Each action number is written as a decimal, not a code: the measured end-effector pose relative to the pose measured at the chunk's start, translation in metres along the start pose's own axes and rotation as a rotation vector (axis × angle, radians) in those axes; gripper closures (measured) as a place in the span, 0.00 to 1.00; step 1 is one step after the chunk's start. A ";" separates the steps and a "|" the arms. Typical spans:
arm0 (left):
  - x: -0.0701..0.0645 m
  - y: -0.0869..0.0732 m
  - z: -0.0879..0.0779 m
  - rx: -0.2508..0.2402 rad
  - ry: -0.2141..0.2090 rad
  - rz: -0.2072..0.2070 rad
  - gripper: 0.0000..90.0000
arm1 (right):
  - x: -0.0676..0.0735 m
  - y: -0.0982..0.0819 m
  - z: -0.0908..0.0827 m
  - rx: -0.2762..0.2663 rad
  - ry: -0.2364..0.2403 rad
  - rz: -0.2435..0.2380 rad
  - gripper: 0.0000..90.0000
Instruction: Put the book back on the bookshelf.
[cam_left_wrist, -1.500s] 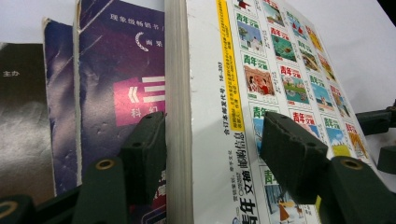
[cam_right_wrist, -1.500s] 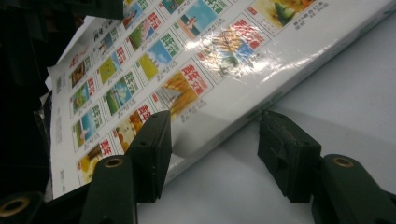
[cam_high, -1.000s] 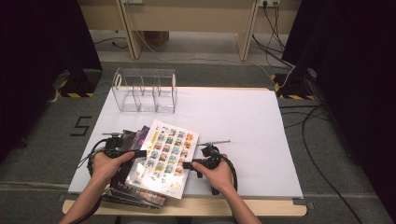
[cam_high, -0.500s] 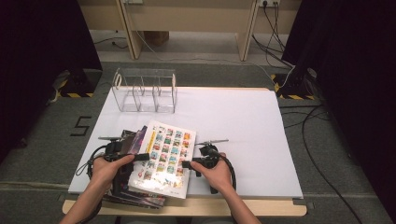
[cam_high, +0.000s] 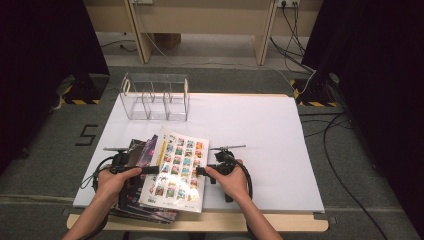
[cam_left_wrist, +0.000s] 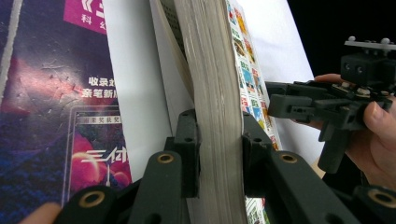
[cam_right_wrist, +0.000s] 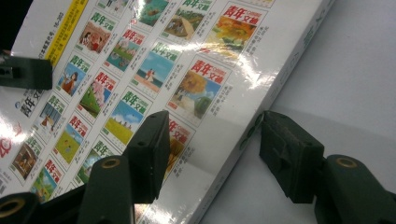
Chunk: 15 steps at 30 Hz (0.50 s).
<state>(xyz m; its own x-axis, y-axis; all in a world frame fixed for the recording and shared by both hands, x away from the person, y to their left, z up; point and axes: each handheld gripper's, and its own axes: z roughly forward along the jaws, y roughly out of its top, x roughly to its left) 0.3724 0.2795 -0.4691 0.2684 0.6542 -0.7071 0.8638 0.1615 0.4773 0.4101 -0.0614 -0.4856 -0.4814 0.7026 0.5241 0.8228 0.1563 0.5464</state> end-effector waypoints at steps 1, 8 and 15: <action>0.001 -0.001 -0.001 -0.009 -0.001 0.000 0.82 | -0.001 0.001 0.000 0.003 0.001 0.007 0.48; 0.012 -0.007 -0.014 -0.035 -0.001 -0.020 0.82 | -0.008 0.016 0.008 0.007 0.031 0.044 0.47; 0.016 -0.007 -0.019 -0.032 0.011 -0.018 0.81 | -0.007 0.034 0.025 0.019 0.058 0.073 0.45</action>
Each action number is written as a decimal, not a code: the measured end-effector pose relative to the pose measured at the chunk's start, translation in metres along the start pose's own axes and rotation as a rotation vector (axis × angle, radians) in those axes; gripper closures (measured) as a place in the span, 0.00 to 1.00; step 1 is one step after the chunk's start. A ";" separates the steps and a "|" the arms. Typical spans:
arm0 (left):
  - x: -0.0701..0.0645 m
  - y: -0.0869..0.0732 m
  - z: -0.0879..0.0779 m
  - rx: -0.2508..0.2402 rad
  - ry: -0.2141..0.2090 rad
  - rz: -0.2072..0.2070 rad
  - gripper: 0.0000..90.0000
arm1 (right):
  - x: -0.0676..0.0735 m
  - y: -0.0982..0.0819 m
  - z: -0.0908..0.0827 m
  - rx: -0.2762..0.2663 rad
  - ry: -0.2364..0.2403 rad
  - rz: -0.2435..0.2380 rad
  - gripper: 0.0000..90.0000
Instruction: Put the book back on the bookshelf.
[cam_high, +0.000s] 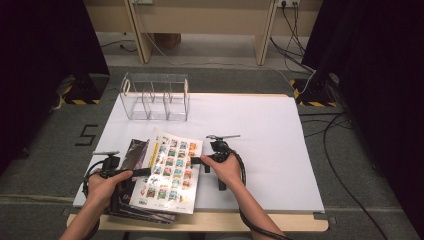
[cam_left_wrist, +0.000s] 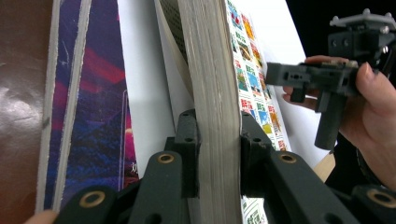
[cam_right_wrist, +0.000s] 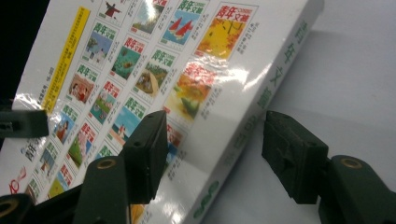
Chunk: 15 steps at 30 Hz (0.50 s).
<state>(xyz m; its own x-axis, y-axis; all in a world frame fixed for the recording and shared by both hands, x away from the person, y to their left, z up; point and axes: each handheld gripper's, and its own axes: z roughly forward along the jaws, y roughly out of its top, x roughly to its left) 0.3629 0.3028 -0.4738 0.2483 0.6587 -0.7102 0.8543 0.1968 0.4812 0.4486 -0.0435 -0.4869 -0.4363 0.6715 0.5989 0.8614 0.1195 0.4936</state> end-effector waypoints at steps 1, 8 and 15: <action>0.001 0.000 0.000 -0.001 -0.004 -0.003 0.81 | 0.000 0.002 0.002 -0.001 0.002 0.007 0.44; 0.000 0.004 0.000 0.024 0.010 0.001 0.80 | -0.008 0.009 0.007 0.015 0.059 0.059 0.48; 0.002 0.006 -0.001 0.056 0.066 0.008 0.78 | 0.001 0.011 -0.007 -0.044 0.070 -0.003 0.62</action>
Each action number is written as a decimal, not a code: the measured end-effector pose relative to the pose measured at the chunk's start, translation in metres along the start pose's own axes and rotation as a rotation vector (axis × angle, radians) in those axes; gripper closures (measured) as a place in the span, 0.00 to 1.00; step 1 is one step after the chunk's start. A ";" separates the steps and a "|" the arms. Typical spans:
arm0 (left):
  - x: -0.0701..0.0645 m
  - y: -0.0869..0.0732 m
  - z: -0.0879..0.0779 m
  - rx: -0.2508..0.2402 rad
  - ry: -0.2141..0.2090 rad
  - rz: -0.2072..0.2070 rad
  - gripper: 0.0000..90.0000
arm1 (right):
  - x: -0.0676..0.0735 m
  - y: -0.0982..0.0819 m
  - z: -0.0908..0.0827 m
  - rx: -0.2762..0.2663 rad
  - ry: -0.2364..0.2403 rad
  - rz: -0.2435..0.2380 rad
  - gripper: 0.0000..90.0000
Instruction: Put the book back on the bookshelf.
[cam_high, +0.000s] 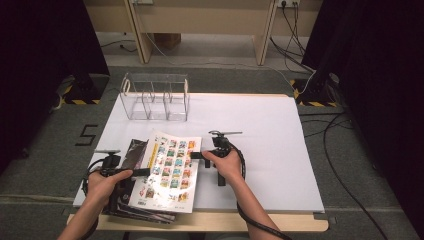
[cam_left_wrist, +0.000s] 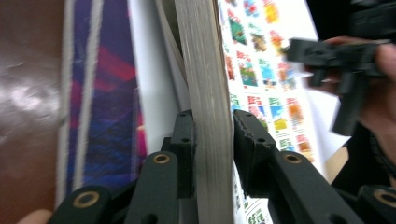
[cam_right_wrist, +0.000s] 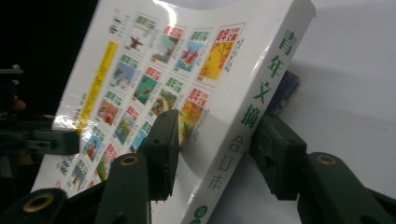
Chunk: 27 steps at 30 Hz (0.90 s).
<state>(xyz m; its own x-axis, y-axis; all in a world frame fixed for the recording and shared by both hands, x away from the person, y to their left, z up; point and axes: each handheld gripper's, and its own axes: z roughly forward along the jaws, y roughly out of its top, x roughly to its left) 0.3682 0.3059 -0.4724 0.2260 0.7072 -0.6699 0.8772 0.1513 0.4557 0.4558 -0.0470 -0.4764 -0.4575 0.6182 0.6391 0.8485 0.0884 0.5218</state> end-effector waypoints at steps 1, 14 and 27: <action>0.001 0.000 0.000 0.004 0.010 -0.002 0.77 | 0.005 0.002 -0.002 -0.011 -0.001 -0.030 0.64; 0.007 0.004 -0.001 0.018 0.018 -0.012 0.77 | 0.008 0.021 0.023 0.013 -0.033 0.012 0.62; 0.009 0.001 -0.002 -0.002 0.015 -0.010 0.73 | 0.008 0.032 0.034 -0.002 0.067 0.097 0.77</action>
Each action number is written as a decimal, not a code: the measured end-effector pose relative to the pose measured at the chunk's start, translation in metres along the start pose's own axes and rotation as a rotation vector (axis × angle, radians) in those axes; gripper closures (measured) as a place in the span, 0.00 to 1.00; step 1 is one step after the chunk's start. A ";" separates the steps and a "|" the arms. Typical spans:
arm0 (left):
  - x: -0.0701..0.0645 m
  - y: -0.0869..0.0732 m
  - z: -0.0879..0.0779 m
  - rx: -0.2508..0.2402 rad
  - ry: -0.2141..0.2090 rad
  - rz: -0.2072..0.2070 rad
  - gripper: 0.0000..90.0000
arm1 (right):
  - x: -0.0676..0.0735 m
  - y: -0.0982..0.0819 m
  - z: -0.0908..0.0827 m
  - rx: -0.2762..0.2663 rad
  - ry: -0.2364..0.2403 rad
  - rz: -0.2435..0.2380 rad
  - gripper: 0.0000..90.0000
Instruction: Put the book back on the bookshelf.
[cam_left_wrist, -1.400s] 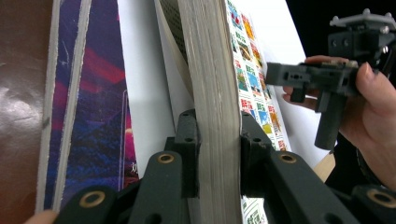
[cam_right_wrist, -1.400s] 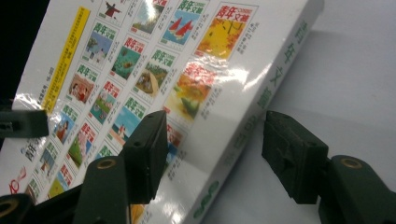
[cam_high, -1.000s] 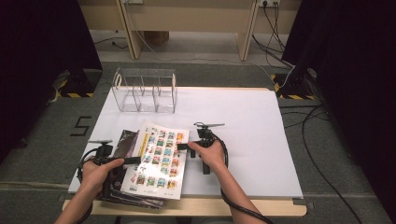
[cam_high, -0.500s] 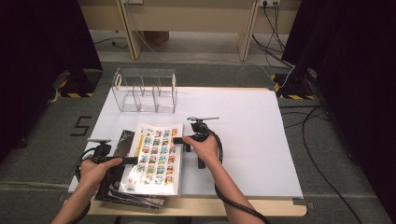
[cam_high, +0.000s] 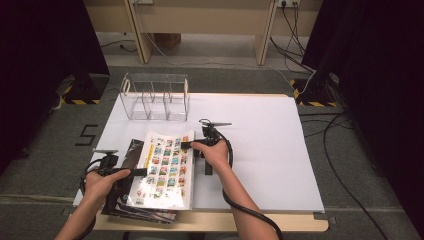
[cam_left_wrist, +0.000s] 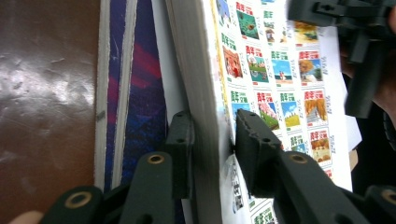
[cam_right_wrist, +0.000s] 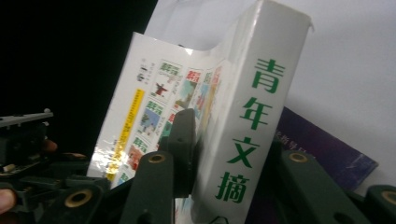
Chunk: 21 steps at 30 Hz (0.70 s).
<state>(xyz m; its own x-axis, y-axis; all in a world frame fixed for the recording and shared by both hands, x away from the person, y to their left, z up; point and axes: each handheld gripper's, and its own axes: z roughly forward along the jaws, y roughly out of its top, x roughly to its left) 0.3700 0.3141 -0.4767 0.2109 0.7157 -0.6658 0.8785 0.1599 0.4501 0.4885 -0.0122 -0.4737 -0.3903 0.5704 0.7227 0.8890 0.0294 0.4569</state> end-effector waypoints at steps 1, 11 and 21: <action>0.000 -0.001 -0.001 -0.012 0.018 0.017 0.71 | 0.002 0.001 -0.002 -0.004 0.009 0.000 0.78; -0.004 0.005 -0.034 -0.251 0.144 0.124 0.56 | 0.039 0.007 -0.029 -0.081 0.047 -0.076 0.82; -0.010 0.006 -0.042 -0.292 0.169 0.163 0.57 | 0.069 0.012 -0.055 -0.156 -0.024 -0.248 0.82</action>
<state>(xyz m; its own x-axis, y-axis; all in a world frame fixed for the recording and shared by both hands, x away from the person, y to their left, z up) 0.3551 0.3361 -0.4421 0.2421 0.8461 -0.4748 0.6747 0.2048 0.7091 0.4595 -0.0172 -0.3898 -0.5833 0.5811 0.5675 0.7191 0.0446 0.6935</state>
